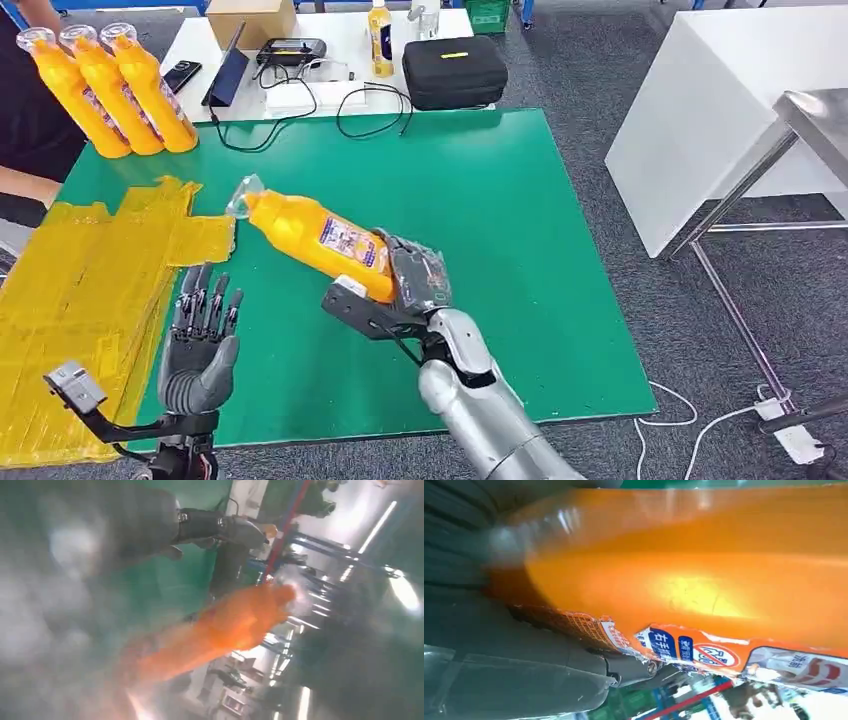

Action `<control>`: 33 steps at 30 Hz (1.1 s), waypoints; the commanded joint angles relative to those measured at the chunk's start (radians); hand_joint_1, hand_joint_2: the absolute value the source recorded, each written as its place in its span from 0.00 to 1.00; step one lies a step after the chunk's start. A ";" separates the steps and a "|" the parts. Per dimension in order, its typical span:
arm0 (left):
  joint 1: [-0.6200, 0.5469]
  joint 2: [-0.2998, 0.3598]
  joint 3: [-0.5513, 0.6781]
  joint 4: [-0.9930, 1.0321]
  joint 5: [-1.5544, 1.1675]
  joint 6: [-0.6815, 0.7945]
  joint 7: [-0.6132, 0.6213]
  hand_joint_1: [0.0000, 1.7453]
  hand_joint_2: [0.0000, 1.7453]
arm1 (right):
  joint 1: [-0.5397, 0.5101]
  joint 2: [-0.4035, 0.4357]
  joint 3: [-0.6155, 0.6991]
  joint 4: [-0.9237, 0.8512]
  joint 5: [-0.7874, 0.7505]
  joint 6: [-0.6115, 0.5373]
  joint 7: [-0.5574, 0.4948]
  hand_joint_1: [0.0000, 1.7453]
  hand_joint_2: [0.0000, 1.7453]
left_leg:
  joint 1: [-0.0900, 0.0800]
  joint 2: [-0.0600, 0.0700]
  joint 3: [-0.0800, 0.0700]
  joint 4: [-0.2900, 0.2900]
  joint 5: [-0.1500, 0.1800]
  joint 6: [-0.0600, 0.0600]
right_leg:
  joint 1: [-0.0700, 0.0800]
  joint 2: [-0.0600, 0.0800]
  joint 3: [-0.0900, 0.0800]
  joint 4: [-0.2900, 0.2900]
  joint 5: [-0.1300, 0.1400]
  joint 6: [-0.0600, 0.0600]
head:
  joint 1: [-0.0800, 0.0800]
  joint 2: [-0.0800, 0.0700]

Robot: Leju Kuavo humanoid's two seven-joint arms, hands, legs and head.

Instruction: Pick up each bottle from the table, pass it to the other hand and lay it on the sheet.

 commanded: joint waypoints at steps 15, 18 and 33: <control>0.076 -0.017 0.056 -0.073 0.031 0.007 -0.041 0.00 1.00 | 0.020 0.015 0.605 -0.047 -0.155 -0.026 0.034 1.00 1.00 | 0.001 0.002 0.004 -0.003 -0.001 -0.002 | 0.001 0.001 0.004 -0.002 -0.001 -0.001 | 0.001 0.000; 0.080 -0.017 0.064 -0.078 0.035 0.004 -0.043 0.00 1.00 | 0.033 0.015 0.627 -0.048 -0.158 -0.019 0.033 1.00 1.00 | 0.001 0.002 0.005 -0.003 -0.001 -0.002 | 0.001 0.000 0.005 -0.003 -0.002 -0.002 | 0.001 0.000; 0.047 -0.017 0.063 -0.074 0.031 0.057 -0.077 0.00 1.00 | -0.056 0.015 0.931 0.142 -0.439 0.138 -0.093 1.00 1.00 | 0.001 -0.002 0.005 -0.004 0.000 -0.002 | 0.002 -0.004 0.005 -0.004 -0.001 -0.001 | 0.000 0.000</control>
